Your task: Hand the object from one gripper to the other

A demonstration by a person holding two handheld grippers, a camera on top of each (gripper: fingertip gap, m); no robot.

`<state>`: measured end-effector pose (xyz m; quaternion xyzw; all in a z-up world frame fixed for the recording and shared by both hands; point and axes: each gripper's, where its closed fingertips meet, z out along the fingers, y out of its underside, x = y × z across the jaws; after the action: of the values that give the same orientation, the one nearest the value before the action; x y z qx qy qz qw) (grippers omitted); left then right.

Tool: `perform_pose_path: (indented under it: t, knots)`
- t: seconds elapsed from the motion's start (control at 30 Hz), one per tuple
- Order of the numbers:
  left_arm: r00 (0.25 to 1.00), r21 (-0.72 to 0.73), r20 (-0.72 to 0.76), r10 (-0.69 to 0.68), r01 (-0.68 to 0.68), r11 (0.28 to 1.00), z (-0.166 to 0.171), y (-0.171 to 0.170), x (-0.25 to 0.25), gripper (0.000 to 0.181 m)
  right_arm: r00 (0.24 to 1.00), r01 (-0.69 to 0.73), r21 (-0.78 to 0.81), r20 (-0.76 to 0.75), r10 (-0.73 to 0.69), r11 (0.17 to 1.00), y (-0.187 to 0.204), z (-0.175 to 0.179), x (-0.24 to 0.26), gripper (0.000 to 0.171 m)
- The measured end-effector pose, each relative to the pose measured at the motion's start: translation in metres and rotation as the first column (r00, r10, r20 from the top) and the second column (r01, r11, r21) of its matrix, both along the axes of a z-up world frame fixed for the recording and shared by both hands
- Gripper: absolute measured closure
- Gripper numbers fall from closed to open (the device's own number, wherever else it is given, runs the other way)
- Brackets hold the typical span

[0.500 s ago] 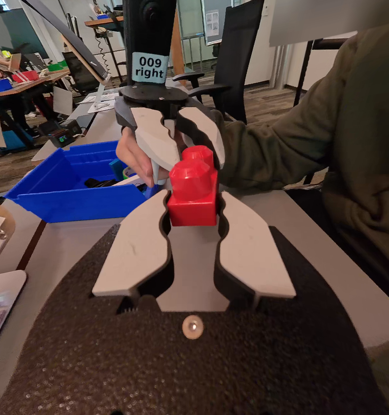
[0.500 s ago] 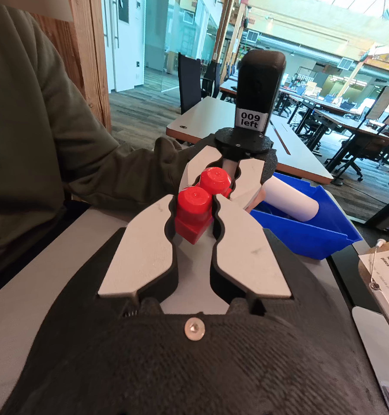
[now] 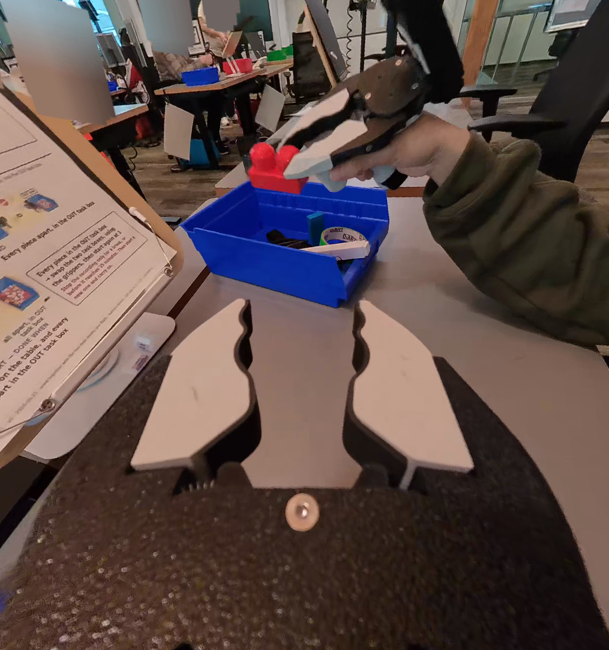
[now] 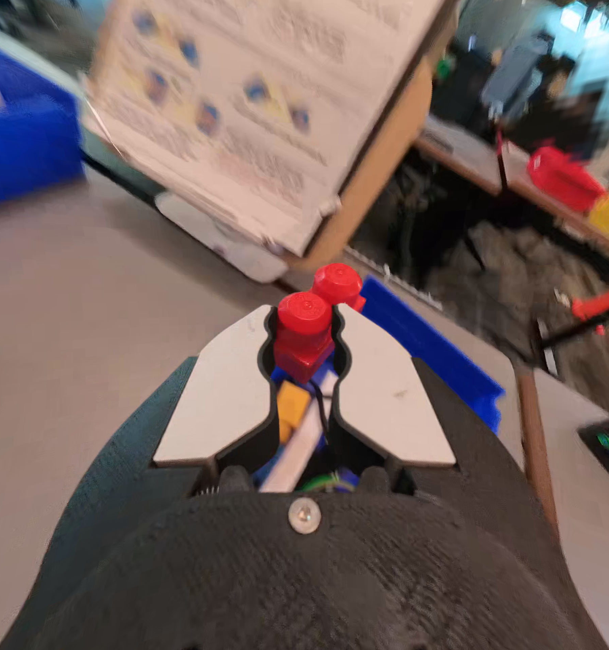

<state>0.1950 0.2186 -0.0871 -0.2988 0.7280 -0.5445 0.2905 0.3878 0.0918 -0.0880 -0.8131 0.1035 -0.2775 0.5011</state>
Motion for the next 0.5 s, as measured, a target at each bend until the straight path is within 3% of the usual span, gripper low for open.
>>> perform_pose_path:
  t: [0.13,0.27,0.33,0.37,0.4,0.5]
  knots:
    - [0.998,0.009,-0.041,0.037,-0.037,0.999,-0.006,0.004,0.004,0.129,0.988,0.082,-0.208,-0.112,-0.107,0.975,-0.032,-0.057,0.029,0.141]
    - [0.997,0.009,-0.062,0.044,-0.044,0.999,-0.009,0.002,0.006,0.129,0.979,0.094,-0.333,-0.142,-0.148,0.938,-0.038,-0.089,0.037,0.141]
    - [0.994,0.006,-0.082,0.065,-0.064,0.998,-0.011,0.003,0.009,0.129,0.979,0.115,-0.358,-0.115,-0.166,0.927,-0.038,-0.091,0.039,0.14]
    - [0.993,0.0,-0.092,0.076,-0.076,0.997,-0.011,0.004,0.01,0.129,0.98,0.119,-0.348,-0.107,-0.166,0.93,-0.036,-0.089,0.038,0.131]
    - [0.991,-0.007,-0.098,0.091,-0.092,0.996,-0.011,0.005,0.011,0.128,0.982,0.123,-0.322,-0.099,-0.163,0.939,-0.032,-0.084,0.038,0.119]
    - [0.982,-0.011,-0.092,0.164,-0.165,0.986,-0.005,0.019,0.013,0.126,0.988,0.106,-0.18,-0.092,-0.124,0.978,-0.016,-0.059,0.03,0.109]
